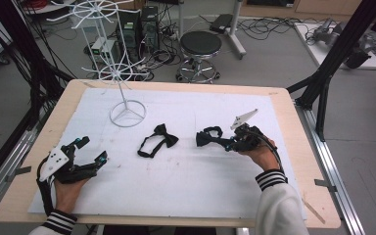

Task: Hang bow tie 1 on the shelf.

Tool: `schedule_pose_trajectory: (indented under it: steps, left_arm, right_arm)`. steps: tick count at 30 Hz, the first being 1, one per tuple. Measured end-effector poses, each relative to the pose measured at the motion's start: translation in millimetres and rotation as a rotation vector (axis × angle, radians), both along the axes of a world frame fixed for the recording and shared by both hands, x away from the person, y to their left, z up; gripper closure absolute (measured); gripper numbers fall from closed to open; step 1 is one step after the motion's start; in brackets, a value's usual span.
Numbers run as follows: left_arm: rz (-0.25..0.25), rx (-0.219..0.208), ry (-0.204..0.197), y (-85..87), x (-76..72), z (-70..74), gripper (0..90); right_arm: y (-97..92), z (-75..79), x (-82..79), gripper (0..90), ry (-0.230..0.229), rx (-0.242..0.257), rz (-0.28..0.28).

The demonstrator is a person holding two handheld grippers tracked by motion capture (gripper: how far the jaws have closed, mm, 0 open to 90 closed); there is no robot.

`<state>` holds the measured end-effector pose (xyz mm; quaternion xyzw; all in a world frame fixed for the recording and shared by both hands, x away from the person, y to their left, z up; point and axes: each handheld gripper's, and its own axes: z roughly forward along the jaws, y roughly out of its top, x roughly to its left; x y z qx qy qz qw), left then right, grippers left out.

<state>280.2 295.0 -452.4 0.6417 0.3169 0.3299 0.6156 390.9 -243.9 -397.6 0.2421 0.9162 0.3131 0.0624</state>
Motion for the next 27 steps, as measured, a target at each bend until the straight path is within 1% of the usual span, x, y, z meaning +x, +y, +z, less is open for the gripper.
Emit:
schedule_pose_trajectory:
  steps: [2, 3, 4, 6, 9, 10, 12, 13, 17, 20, 21, 22, 25, 26, 27]
  left_arm:
    - [-0.012, 0.01, 0.008, -0.6, 1.6, 3.0, 15.2]
    - [-0.019, 0.008, 0.007, -1.2, 2.6, 5.2, 15.2]
    - [-0.027, 0.009, 0.01, -1.7, 3.5, 8.2, 15.2]
    - [-0.051, 0.019, 0.017, -2.8, 6.3, 15.3, 15.1]
    - [-0.084, 0.038, 0.025, -5.9, 11.0, 26.8, 15.2]
    - [-0.1, 0.029, 0.028, -7.4, 12.9, 30.1, 15.2]
    - [-0.125, 0.025, 0.036, -9.1, 16.3, 35.5, 15.2]
    - [-0.139, 0.028, 0.041, -10.2, 18.7, 39.0, 15.2]
    - [-0.194, 0.017, 0.067, -16.1, 25.9, 49.6, 15.2]
    - [-0.24, 0.036, 0.079, -22.9, 30.9, 58.4, 15.2]
    - [-0.255, 0.04, 0.083, -25.7, 32.5, 61.2, 15.2]
    - [-0.273, 0.042, 0.089, -28.5, 34.2, 64.0, 15.2]
    - [-0.31, 0.038, 0.088, -35.3, 38.6, 70.7, 15.2]
    - [-0.318, 0.038, 0.092, -37.0, 40.1, 72.6, 15.2]
    - [-0.327, 0.04, 0.097, -38.7, 41.5, 74.2, 15.2]
  right_arm:
    - [0.1, 3.0, -1.8, 80.7, -0.011, 0.024, 0.007]
    - [-0.2, 6.1, -3.5, 80.7, -0.026, 0.042, 0.015]
    - [-0.2, 6.1, -3.5, 80.7, -0.026, 0.042, 0.015]
    - [-0.1, 9.6, -6.1, 80.7, -0.032, 0.072, 0.017]
    - [0.5, 14.0, -9.3, 80.7, -0.052, 0.103, 0.031]
    - [1.3, 15.1, -10.7, 80.7, -0.057, 0.111, 0.037]
    - [3.2, 17.4, -13.1, 80.6, -0.072, 0.127, 0.047]
    - [3.7, 18.3, -13.8, 80.6, -0.074, 0.132, 0.055]
    - [5.1, 23.6, -17.7, 80.6, -0.075, 0.188, 0.06]
    - [5.6, 28.0, -19.3, 80.6, -0.084, 0.237, 0.064]
    - [7.4, 31.1, -20.8, 80.5, -0.088, 0.267, 0.067]
    - [7.4, 31.1, -20.8, 80.5, -0.088, 0.267, 0.067]
    - [11.9, 34.7, -23.2, 80.6, -0.092, 0.303, 0.08]
    - [15.3, 36.0, -24.5, 80.5, -0.089, 0.325, 0.095]
    - [15.3, 36.0, -24.5, 80.5, -0.089, 0.325, 0.095]
